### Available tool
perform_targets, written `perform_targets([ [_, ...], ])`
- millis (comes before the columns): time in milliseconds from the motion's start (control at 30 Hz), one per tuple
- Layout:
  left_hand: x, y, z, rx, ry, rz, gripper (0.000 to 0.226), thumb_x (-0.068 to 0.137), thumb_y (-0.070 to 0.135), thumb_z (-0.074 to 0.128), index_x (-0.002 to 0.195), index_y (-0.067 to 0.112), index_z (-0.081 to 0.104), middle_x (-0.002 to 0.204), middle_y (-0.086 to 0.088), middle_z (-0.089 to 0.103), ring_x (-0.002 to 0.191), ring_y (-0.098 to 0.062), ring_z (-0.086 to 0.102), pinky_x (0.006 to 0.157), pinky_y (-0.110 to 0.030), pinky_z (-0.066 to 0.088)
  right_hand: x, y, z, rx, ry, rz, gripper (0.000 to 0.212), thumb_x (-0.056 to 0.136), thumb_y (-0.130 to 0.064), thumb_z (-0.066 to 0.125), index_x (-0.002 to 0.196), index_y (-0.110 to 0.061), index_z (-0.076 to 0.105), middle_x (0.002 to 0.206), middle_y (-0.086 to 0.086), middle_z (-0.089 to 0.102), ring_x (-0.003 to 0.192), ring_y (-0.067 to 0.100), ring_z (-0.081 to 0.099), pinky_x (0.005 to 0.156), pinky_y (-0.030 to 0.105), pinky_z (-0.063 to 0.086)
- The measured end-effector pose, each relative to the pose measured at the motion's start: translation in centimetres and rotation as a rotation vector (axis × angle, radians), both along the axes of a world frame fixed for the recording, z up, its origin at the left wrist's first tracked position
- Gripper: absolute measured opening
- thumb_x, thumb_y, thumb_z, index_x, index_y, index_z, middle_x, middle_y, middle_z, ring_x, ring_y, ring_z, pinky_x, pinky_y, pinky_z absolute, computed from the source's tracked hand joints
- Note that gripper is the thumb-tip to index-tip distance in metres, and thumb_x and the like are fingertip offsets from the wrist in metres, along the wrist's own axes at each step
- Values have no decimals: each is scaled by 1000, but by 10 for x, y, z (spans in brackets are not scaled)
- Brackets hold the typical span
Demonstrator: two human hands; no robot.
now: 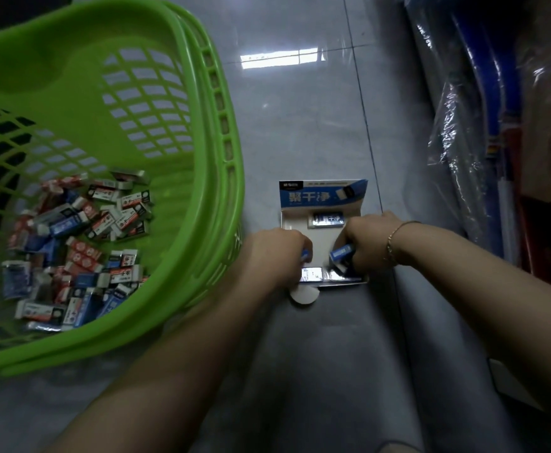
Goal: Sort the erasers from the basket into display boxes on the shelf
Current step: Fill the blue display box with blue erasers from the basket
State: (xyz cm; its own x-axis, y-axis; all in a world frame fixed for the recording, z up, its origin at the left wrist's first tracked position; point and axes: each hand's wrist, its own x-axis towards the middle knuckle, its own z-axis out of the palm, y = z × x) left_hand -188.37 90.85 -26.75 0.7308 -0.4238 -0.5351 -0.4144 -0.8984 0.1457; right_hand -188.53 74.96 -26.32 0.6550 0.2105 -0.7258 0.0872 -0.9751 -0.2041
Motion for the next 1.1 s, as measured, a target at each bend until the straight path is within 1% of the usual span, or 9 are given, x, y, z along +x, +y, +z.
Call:
perform_targets([
  [200,-6,2,-1,-19,-33,-59,42,88,25,52,128,40,51,124,2,58,111,-21,56,72,-27,37,2,2,5,16,69,-50,24,83,-27,61,107,-31,63,92,-6,55,85,14,48,80,31,37],
  [333,-12,0,6,-290,-103,233,13,86,33,59,97,27,63,98,1,67,94,-23,61,70,-28,44,0,-11,13,263,-158,-345,14,79,-14,66,88,-23,68,80,0,59,76,18,53,67,23,38],
  [433,-16,-7,14,-760,203,693,21,87,36,63,89,16,68,81,3,70,62,-9,61,55,-22,46,-3,-19,22,547,-70,-606,23,74,-3,70,78,-25,65,77,1,62,73,16,56,59,25,45],
  [567,-15,-11,15,-932,473,950,25,89,30,64,95,6,70,80,-3,72,35,-4,40,36,-12,30,-12,-16,19,799,88,-864,31,81,8,50,78,-18,67,79,9,60,71,16,53,58,21,49],
  [633,-14,-11,10,-912,470,990,18,86,20,68,97,6,71,75,-12,66,35,-3,39,35,-11,30,-16,-14,15,894,159,-991,30,83,9,46,82,-12,68,85,13,62,76,20,57,66,24,55],
  [733,-13,-10,-1,-803,451,992,14,82,15,70,93,7,70,56,0,57,37,-6,43,35,-12,31,-20,-14,9,830,76,-971,22,85,7,54,86,-12,64,88,17,63,72,25,63,65,30,57],
  [867,-14,-17,-13,-501,253,722,12,81,22,64,86,12,66,77,-7,65,70,-25,61,61,-29,52,-21,-10,3,298,-224,-438,6,81,-22,62,81,-28,62,90,6,66,83,25,63,72,35,53],
  [933,-17,-21,-12,-318,108,534,13,81,25,58,88,16,63,90,-7,65,84,-28,61,67,-31,46,-23,-5,3,74,-311,-248,14,81,-37,60,94,-34,64,98,1,65,90,23,60,72,30,45],
  [1100,-21,-27,-13,-100,-4,290,18,84,28,58,101,20,59,106,-6,57,94,-28,58,67,-31,36,-27,2,-1,13,-458,-101,13,85,-38,58,95,-31,62,95,3,65,87,25,59,64,25,31],
])
